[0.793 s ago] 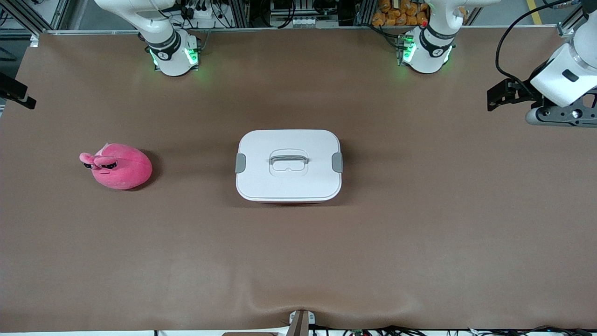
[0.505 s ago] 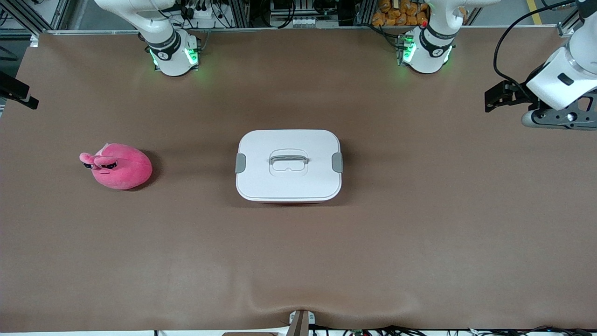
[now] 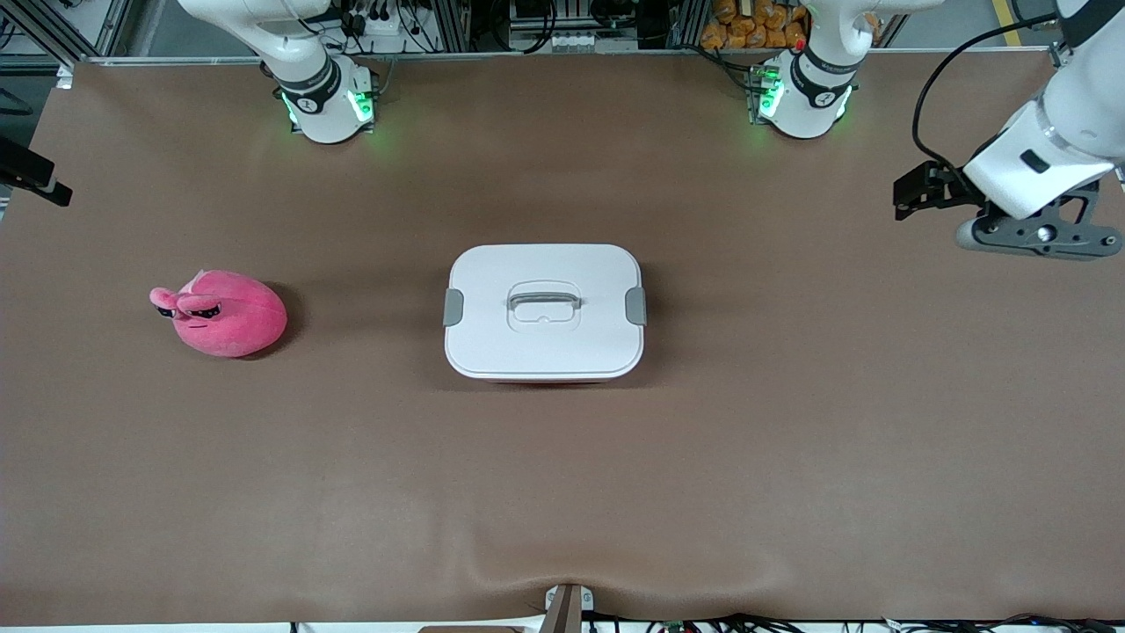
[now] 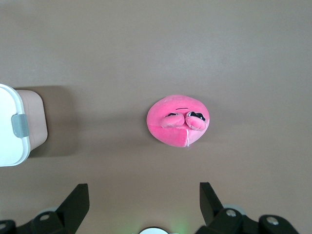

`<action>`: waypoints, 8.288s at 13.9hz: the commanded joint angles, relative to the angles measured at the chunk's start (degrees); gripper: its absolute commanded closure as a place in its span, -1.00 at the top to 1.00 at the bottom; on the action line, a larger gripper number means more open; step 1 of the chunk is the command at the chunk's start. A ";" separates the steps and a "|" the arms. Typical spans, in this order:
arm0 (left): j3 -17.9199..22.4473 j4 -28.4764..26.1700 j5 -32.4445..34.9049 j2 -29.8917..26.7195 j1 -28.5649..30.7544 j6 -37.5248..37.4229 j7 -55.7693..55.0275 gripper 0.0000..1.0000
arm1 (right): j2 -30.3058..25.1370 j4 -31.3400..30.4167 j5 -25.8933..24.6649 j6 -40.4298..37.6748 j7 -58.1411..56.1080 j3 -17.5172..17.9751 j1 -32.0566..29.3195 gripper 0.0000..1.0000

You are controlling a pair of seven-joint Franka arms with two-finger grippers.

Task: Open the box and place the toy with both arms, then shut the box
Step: 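Move the left gripper toward the white box lid handle, then lower the left gripper and grasp the clear lid handle, then lift the lid off the pink box while the right gripper reaches the toy, then grasp the pink plush toy with the right gripper and lift it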

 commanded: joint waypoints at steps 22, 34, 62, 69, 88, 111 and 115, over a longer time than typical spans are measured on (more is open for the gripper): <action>-16.83 8.99 -2.51 20.41 -15.68 13.13 -92.94 1.00 | 0.35 0.22 1.01 -0.46 -0.56 0.48 -1.38 1.00; -16.39 8.73 8.73 31.05 -25.36 30.02 -147.39 1.00 | 0.35 0.22 1.01 -0.46 -0.56 0.48 -1.64 1.00; -16.57 8.82 12.52 31.76 -26.24 32.13 -147.21 -1.00 | 2.20 0.31 0.30 -0.20 -0.92 0.48 -1.82 1.00; -16.57 8.90 12.78 28.50 -25.98 29.50 -145.99 -1.00 | 2.81 0.13 0.22 -0.55 -0.74 0.48 -1.82 1.00; -17.27 9.17 0.48 22.53 -15.88 11.66 -123.40 -1.00 | 11.25 -2.49 -1.54 -0.38 -28.68 0.66 -1.91 1.00; -16.48 8.55 -0.06 19.27 12.60 5.23 -103.18 -1.00 | 10.55 -28.68 -6.99 29.40 -69.90 0.75 1.42 1.00; -16.48 8.55 1.34 20.15 13.04 5.50 -103.18 -1.00 | 10.20 -32.73 -8.92 34.43 -73.60 0.75 1.87 1.00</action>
